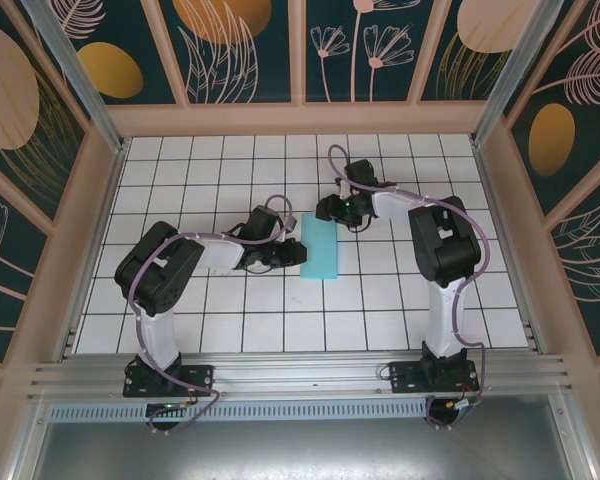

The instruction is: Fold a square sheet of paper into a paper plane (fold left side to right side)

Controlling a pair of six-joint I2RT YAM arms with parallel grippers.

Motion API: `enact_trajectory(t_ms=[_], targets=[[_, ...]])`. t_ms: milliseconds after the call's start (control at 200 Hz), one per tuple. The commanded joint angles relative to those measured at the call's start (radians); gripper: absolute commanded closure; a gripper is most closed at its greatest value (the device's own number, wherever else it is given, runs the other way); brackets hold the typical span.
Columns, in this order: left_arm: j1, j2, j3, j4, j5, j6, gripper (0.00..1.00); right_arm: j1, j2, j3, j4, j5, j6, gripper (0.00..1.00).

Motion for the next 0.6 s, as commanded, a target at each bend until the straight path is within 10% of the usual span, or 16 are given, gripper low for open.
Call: enact_trajectory(t_ms=[0, 355, 595], targets=[[-0.005, -0.012, -0.024, -0.012, -0.026, -0.003, 0.78, -0.001, -0.070, -0.052, 0.029, -0.060, 0.002, 0.43], [-0.005, -0.034, -0.035, 0.057, -0.008, -0.024, 0.74, -0.001, -0.193, -0.212, 0.131, -0.173, 0.109, 0.50], [-0.006, -0.259, -0.091, 0.032, -0.151, 0.090, 0.47, -0.003, -0.179, -0.209, 0.111, -0.170, 0.110, 0.63]])
